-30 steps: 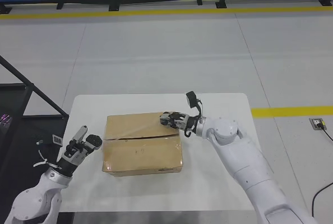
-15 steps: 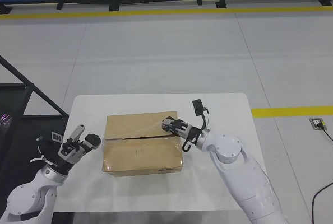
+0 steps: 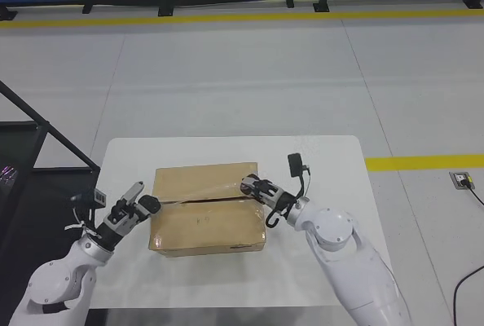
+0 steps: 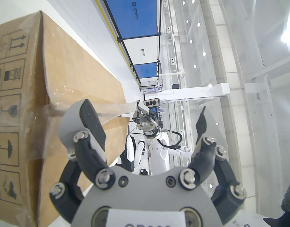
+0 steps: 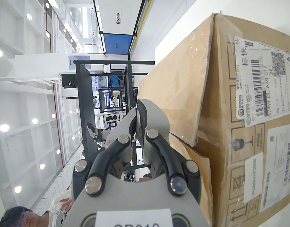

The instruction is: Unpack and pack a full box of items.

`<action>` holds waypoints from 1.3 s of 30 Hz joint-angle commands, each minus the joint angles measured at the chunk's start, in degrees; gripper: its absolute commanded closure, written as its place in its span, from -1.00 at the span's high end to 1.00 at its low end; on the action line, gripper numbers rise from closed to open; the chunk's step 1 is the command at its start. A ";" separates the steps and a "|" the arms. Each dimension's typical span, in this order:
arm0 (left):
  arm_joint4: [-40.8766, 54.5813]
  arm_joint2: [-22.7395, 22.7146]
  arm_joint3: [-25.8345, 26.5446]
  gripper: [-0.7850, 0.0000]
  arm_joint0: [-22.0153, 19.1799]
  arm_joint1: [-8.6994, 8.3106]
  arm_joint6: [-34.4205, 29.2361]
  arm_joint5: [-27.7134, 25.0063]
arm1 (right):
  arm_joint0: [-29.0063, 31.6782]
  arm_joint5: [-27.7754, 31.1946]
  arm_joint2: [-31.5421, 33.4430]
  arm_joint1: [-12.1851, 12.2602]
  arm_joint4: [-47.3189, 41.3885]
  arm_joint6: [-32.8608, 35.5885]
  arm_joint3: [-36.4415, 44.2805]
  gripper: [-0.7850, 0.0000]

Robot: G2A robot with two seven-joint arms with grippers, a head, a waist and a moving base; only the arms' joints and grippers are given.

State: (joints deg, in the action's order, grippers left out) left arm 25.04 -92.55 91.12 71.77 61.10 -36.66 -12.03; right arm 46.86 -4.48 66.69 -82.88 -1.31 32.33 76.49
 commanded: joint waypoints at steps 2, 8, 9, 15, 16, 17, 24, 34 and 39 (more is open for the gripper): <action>0.13 0.40 -0.36 1.00 -0.63 0.08 0.67 0.61 | 0.59 -0.09 0.25 0.09 -0.03 -0.61 0.29 -1.00; -0.84 1.61 -0.97 1.00 -1.79 0.22 1.68 1.49 | 2.19 -0.31 1.10 0.42 -0.03 -1.18 1.51 -1.00; -1.01 1.86 -1.12 1.00 -2.00 0.25 1.84 1.66 | 2.43 -0.38 1.17 0.48 0.04 -1.17 1.78 -1.00; -2.33 3.12 -1.79 1.00 -3.20 0.41 2.91 2.42 | 3.52 -1.13 1.35 0.78 0.76 -0.85 3.13 -1.00; -2.62 3.31 -1.90 1.00 -3.35 0.43 3.05 2.65 | 3.63 -1.25 1.38 0.82 0.83 -0.81 3.31 -1.00; -2.83 3.48 -2.00 1.00 -3.54 0.45 3.23 2.87 | 3.73 -1.40 1.44 0.87 0.93 -0.82 3.42 -1.00; -4.42 4.75 -2.89 1.00 -4.72 0.62 4.61 4.15 | 3.94 -2.85 1.36 1.08 1.78 -1.05 3.46 -1.00; -6.26 6.01 -3.57 1.00 -5.43 0.80 5.32 4.54 | 4.34 -4.42 1.30 1.38 3.01 -1.35 4.09 0.42; -6.39 6.24 -3.94 1.00 -5.70 0.86 5.19 4.46 | 4.95 -5.28 1.79 1.64 3.89 -1.94 5.69 1.00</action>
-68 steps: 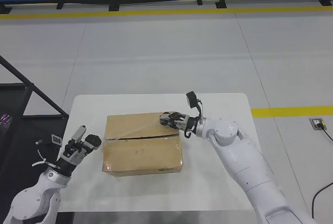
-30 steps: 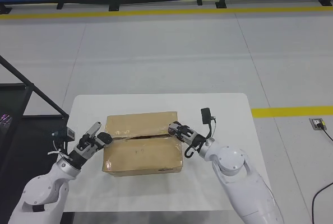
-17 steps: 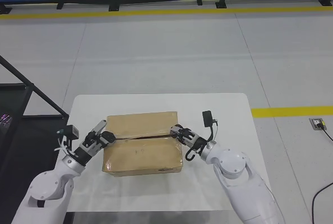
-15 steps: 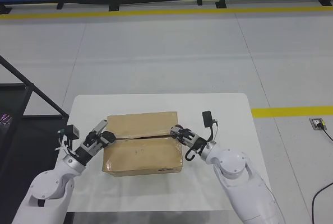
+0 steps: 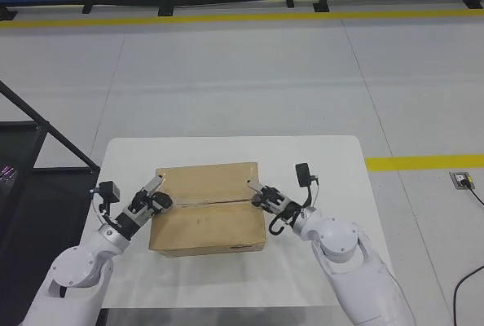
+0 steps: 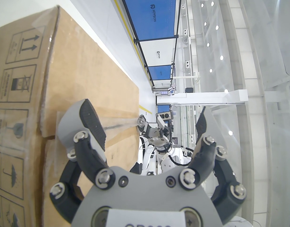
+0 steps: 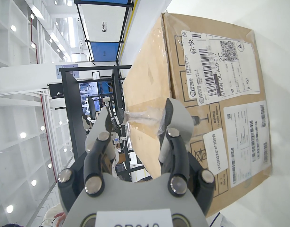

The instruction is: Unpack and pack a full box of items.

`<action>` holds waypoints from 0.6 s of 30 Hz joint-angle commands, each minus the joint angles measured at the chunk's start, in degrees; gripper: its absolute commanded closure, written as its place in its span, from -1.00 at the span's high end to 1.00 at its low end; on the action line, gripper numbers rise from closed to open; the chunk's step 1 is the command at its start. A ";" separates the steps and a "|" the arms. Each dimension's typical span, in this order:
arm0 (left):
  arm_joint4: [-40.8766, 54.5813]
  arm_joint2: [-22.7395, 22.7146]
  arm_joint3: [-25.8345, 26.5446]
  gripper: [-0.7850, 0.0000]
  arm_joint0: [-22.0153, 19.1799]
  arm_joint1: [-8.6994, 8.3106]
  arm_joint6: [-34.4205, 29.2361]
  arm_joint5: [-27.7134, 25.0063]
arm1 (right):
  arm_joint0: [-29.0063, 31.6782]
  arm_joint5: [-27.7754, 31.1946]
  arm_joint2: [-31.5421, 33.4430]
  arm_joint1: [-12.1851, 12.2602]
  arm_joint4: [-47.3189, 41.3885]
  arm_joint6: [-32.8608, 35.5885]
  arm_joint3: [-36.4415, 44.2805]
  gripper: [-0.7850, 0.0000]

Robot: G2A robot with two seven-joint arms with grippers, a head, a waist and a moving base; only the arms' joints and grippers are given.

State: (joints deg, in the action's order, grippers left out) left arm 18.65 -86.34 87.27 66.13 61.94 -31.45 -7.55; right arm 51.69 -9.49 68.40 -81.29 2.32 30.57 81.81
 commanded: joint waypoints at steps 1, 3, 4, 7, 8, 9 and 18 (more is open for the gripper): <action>-0.02 0.06 -0.17 1.00 -0.09 0.02 -0.04 0.05 | 0.26 -0.50 0.24 0.11 0.44 -0.35 0.85 1.00; -0.09 0.09 -0.28 1.00 -0.19 0.04 -0.02 0.14 | 0.72 -0.84 0.76 0.26 0.57 -0.60 1.85 1.00; -0.10 0.11 -0.39 1.00 -0.24 0.05 -0.02 0.10 | 0.94 -0.99 0.95 0.33 0.59 -0.55 2.35 1.00; 0.00 0.28 -0.91 1.00 -0.49 0.10 -0.06 0.12 | 1.24 -1.75 1.21 0.49 1.10 -0.58 3.18 1.00; 0.01 0.35 -1.06 1.00 -0.59 0.11 -0.11 0.10 | 1.24 -1.93 1.20 0.52 1.15 -0.52 3.34 1.00; 0.00 0.41 -1.18 1.00 -0.67 0.13 -0.12 0.05 | 1.17 -2.10 1.16 0.54 1.19 -0.45 3.38 1.00; 0.23 0.33 -1.28 1.00 -0.77 0.19 -0.19 0.07 | 0.36 -2.62 0.84 0.54 1.51 -2.11 3.30 1.00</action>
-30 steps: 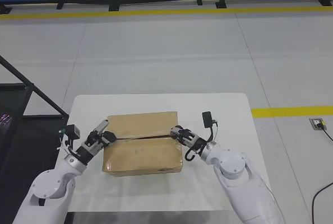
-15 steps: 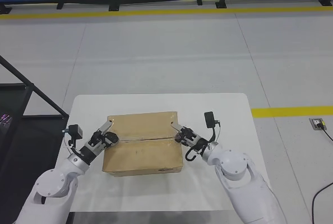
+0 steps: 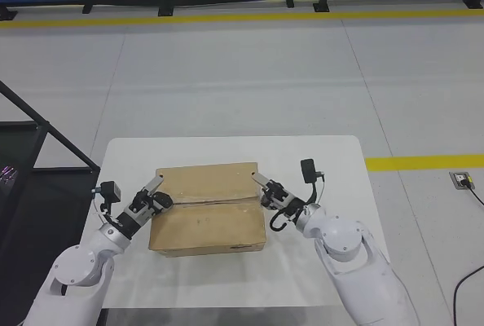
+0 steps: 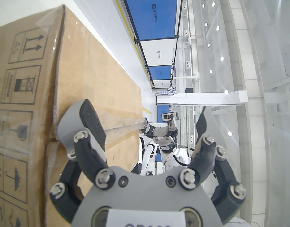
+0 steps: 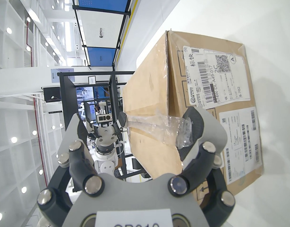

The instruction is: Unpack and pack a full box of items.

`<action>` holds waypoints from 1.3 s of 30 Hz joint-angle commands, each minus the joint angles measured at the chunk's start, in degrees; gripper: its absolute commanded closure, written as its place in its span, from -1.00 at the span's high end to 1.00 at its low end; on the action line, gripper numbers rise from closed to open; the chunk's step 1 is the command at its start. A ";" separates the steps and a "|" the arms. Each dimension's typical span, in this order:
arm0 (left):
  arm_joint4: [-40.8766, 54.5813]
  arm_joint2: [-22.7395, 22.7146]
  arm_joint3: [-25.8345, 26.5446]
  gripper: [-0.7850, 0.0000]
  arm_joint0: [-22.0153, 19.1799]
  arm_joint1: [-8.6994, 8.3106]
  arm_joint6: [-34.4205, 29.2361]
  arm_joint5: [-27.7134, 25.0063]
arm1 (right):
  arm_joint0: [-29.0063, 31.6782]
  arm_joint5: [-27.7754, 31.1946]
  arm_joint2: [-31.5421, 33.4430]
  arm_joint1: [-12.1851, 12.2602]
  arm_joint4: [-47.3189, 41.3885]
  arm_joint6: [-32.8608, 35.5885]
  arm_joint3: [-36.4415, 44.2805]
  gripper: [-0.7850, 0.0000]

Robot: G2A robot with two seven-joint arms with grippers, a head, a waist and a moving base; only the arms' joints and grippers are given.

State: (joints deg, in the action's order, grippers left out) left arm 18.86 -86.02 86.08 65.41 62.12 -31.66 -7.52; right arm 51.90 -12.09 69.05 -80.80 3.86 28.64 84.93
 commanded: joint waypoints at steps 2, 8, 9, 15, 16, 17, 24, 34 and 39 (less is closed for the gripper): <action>0.02 0.14 -0.32 1.00 -0.19 0.05 0.10 0.18 | 0.50 -0.76 0.50 0.14 0.49 -0.90 0.64 1.00; -0.12 0.45 -0.95 1.00 -0.71 0.13 0.10 0.39 | 1.65 -3.34 1.68 0.47 1.18 -1.87 2.28 1.00; -0.05 0.46 -1.08 1.00 -0.76 0.14 0.11 0.46 | 1.87 -3.54 2.02 0.54 1.25 -2.15 2.52 1.00; 0.30 0.28 -1.15 1.00 -0.73 0.17 -0.15 0.31 | 5.46 4.36 4.21 0.69 -0.44 -7.34 8.69 1.00; 0.30 0.24 -1.14 1.00 -0.69 0.17 -0.16 0.22 | 5.96 6.73 4.16 0.70 -0.91 -7.24 9.69 1.00; 0.30 0.23 -1.12 1.00 -0.67 0.17 -0.16 0.20 | 6.15 8.55 4.04 0.73 -1.06 -6.90 10.19 1.00; 0.61 -0.02 -0.78 1.00 -0.41 0.20 -0.09 0.06 | -0.54 5.69 0.19 0.26 -0.78 -2.35 5.11 -0.91; 1.29 -0.30 -0.59 1.00 -0.05 0.25 -0.29 0.06 | -11.26 -2.23 -5.54 -0.51 -0.54 9.01 -7.45 -1.00; 1.19 -0.34 -0.53 1.00 -0.04 0.25 -0.49 0.17 | -12.45 -4.02 -7.22 -0.36 2.38 12.06 -8.33 -1.00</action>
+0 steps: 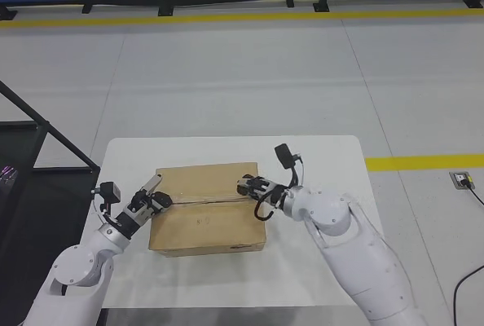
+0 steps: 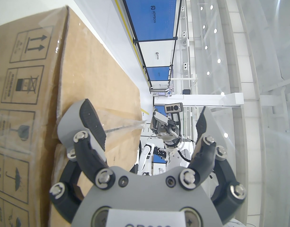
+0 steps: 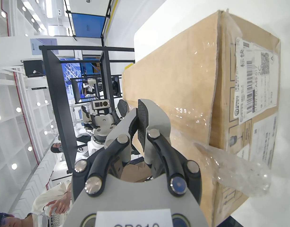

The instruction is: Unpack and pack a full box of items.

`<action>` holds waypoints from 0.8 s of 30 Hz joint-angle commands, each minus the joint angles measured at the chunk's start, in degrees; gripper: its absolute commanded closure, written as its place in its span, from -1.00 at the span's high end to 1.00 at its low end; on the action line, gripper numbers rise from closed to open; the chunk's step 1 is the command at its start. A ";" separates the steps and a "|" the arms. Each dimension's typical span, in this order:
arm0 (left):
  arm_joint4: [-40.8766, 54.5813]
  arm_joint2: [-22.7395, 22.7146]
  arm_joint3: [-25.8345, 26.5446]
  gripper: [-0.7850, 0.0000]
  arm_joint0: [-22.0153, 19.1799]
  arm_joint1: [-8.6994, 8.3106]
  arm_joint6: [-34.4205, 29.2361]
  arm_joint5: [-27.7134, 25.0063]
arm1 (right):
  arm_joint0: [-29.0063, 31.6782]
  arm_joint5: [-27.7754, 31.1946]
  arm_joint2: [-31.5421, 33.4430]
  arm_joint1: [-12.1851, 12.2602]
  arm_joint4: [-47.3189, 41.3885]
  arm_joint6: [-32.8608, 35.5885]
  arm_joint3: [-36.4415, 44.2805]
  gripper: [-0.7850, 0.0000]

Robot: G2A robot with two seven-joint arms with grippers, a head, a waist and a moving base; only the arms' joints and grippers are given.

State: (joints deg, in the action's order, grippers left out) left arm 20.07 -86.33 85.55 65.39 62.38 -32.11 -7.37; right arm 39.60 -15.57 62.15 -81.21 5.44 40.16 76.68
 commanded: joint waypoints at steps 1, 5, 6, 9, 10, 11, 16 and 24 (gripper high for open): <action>-0.02 -0.03 0.01 1.00 -0.02 0.00 -0.05 0.04 | -0.33 -0.94 -0.50 0.08 1.31 0.82 -0.04 -1.00; -0.06 -0.07 0.04 1.00 0.00 0.02 0.01 -0.06 | -0.74 -2.86 -1.21 0.30 4.11 1.80 -0.02 -1.00; -0.07 -0.08 0.05 1.00 0.00 0.02 0.00 -0.05 | -0.89 -3.61 -1.47 0.39 5.35 1.93 0.07 -1.00; -0.08 -0.11 0.08 1.00 0.02 0.03 -0.02 -0.03 | -0.89 -5.36 -1.85 0.53 6.90 2.66 0.61 -1.00; -0.08 -0.13 0.10 1.00 0.03 0.03 -0.02 -0.03 | -0.89 -5.73 -1.86 0.62 7.42 3.01 0.75 -1.00; -0.08 -0.13 0.11 1.00 0.05 0.04 -0.02 -0.02 | -0.86 -6.20 -1.91 0.71 8.06 3.46 0.95 -1.00; -0.05 -0.15 0.16 1.00 0.08 0.05 -0.17 0.06 | -0.30 -8.89 -1.72 1.25 10.90 5.31 2.33 -1.00; 0.06 -0.28 0.50 1.00 0.39 0.08 -0.16 -0.23 | -0.46 -10.69 -1.97 1.24 11.37 4.68 2.10 -1.00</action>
State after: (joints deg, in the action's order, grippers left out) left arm 20.08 -86.57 85.96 65.70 62.46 -32.24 -7.51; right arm 39.32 -26.44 60.55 -79.87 16.98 44.91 79.15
